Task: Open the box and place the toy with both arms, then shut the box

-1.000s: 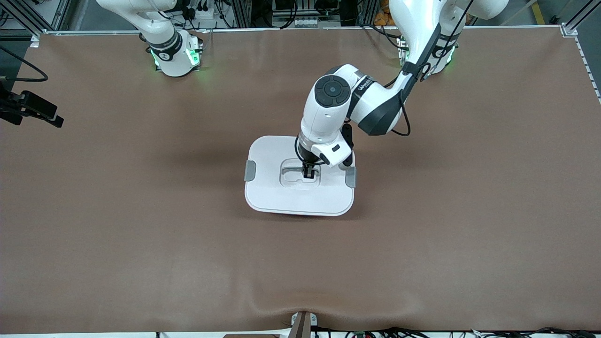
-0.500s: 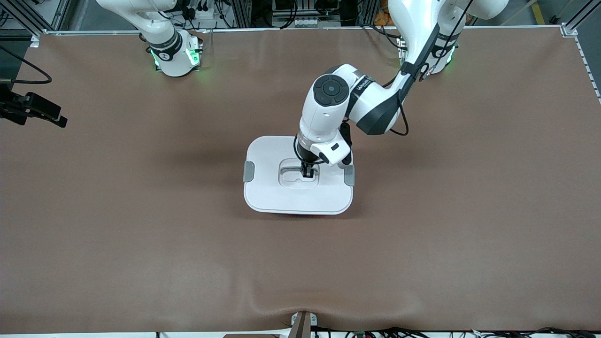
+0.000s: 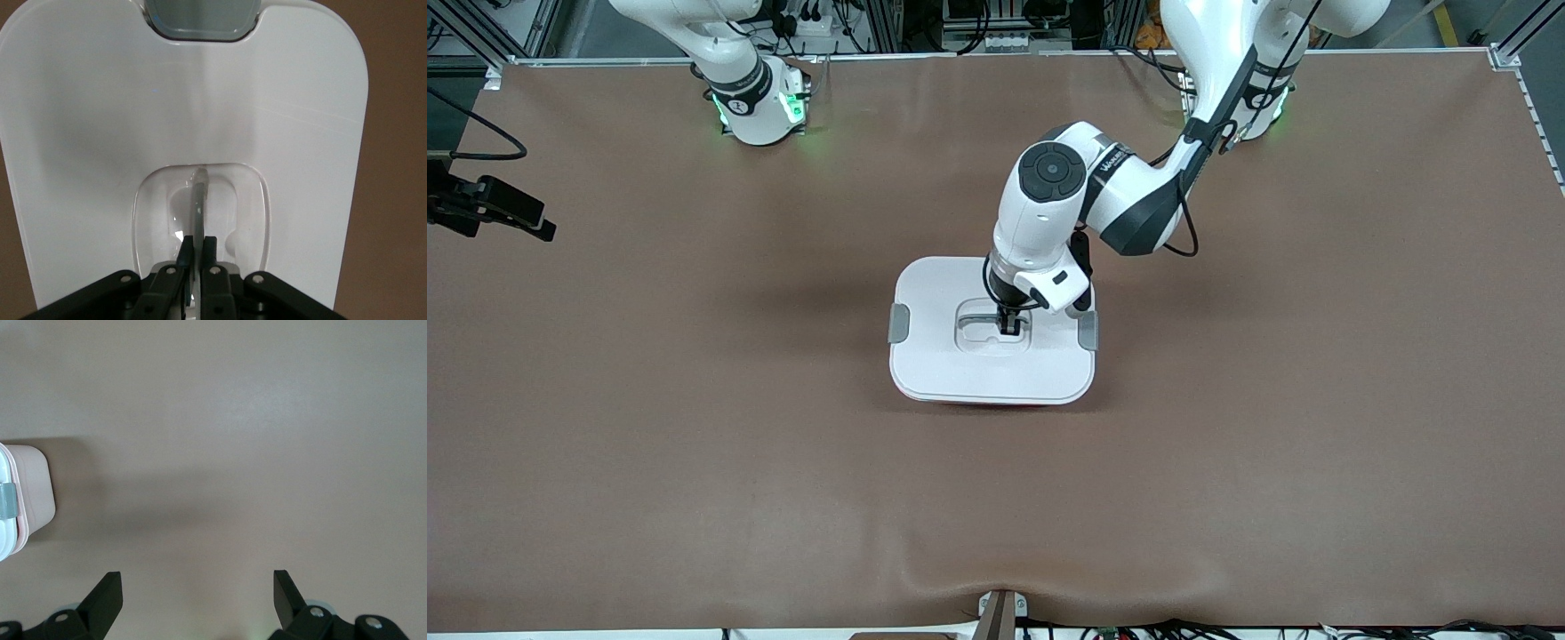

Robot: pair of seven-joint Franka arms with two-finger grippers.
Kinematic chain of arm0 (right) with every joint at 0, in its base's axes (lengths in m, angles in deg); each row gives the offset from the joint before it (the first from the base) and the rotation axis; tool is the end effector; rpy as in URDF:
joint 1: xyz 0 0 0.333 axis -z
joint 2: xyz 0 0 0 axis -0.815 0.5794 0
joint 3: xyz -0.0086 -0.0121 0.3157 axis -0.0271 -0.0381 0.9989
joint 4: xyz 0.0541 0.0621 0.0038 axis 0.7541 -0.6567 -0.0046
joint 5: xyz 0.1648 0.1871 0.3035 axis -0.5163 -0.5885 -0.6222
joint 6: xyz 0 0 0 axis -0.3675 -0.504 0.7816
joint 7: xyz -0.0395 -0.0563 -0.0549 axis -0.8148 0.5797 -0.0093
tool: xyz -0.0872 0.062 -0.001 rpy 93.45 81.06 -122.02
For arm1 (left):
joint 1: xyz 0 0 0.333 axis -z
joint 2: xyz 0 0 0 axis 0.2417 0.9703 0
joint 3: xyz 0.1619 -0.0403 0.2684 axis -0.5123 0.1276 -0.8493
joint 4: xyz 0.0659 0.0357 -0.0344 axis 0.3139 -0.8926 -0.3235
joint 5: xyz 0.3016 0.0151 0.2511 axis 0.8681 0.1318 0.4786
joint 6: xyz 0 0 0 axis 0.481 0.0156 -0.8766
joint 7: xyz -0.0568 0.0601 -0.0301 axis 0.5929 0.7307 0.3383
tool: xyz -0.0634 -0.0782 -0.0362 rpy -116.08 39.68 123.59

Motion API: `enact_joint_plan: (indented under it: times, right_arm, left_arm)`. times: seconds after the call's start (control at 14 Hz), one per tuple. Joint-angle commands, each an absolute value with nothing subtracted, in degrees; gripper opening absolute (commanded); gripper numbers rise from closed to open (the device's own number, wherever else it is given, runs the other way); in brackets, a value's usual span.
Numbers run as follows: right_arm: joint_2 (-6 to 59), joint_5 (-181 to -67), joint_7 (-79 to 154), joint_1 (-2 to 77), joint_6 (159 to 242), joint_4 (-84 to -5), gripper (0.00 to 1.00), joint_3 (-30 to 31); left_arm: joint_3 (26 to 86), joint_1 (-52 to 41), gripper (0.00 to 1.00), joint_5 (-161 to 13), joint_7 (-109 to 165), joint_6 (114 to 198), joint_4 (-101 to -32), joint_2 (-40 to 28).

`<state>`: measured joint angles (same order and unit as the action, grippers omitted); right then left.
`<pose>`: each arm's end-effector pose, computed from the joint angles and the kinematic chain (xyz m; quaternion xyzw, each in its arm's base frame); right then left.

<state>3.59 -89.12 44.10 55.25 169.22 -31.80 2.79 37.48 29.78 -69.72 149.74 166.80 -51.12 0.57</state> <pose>0.5483 -0.0294 0.6396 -0.9986 0.0434 0.0240 0.0174 0.5238 -0.5007 0.3654 0.7203 0.6869 -0.0259 0.0928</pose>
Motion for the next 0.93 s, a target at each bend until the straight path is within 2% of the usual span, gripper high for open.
enact_joint_plan:
  times: [0.0,0.86]
  right_arm:
    - [2.5,-89.1,43.7,55.7,169.0,-32.7,1.0,3.0]
    - [2.8,-89.1,43.7,55.6,168.7,-32.7,1.0,3.0]
  left_arm:
    - [37.3,30.2,0.0,-70.1,151.7,167.9,-52.0,-0.2]
    - [37.2,31.1,0.0,-69.0,153.4,169.6,-51.8,1.3]
